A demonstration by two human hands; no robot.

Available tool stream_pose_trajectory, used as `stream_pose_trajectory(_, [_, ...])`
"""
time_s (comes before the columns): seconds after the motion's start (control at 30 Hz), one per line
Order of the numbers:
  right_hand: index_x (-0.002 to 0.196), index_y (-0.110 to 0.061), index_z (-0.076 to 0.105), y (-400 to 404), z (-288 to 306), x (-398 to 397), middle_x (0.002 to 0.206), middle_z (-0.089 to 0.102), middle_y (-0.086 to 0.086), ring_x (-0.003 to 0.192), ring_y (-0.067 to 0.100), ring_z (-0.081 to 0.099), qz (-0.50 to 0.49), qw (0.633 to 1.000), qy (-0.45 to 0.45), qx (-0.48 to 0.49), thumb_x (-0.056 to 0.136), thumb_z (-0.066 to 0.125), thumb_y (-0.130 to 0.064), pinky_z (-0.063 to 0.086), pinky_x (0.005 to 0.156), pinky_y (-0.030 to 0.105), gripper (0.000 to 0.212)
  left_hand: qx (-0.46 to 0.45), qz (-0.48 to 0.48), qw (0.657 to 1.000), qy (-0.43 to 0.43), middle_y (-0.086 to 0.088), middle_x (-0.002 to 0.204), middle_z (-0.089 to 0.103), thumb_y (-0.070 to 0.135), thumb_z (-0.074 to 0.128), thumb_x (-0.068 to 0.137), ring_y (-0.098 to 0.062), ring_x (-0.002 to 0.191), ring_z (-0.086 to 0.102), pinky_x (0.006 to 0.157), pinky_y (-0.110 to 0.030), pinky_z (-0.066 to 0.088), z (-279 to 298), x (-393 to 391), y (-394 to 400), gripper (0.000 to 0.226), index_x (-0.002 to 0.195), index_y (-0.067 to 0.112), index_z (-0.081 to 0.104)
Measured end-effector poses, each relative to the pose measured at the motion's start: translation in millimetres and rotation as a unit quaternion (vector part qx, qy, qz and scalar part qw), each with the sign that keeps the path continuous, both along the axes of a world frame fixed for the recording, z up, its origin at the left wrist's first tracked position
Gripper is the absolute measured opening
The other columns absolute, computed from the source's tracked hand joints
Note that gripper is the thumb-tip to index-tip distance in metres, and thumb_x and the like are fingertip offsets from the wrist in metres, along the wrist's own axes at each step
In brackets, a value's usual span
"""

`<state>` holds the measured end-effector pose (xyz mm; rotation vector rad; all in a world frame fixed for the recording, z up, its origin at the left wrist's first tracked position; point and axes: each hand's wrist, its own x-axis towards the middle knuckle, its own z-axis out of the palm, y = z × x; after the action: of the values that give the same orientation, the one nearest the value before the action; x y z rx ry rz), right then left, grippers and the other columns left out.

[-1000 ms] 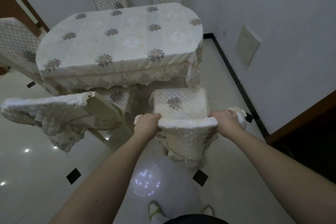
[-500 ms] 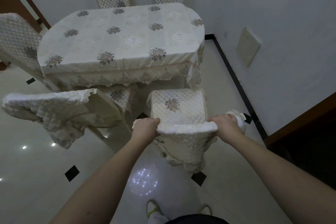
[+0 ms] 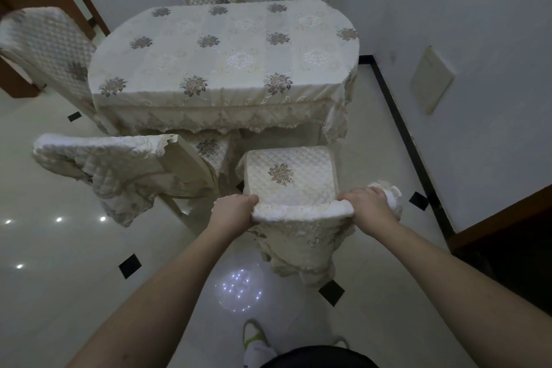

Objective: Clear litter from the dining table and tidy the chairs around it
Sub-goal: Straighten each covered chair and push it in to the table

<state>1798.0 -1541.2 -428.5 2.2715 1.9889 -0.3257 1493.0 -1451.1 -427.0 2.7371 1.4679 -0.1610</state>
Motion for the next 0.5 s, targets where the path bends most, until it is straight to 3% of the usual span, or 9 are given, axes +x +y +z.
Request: stream_pose_trajectory(0.5, [0.115,-0.043,0.060,48.5,17.6,-15.0,0.114,0.062,-0.008,0.111,0.019,0.053,0.018,0.999,0.033,-0.006,0.076,0.068,-0.032,0.033,0.093,0.037,0.042,0.012,0.017,1.000,0.017,0.003,0.086,0.068,0.054,0.072,0.069,-0.023,0.084,0.065,0.058,-0.028,0.036,18.3,-8.8,50.8,0.038,0.096,0.028,0.062])
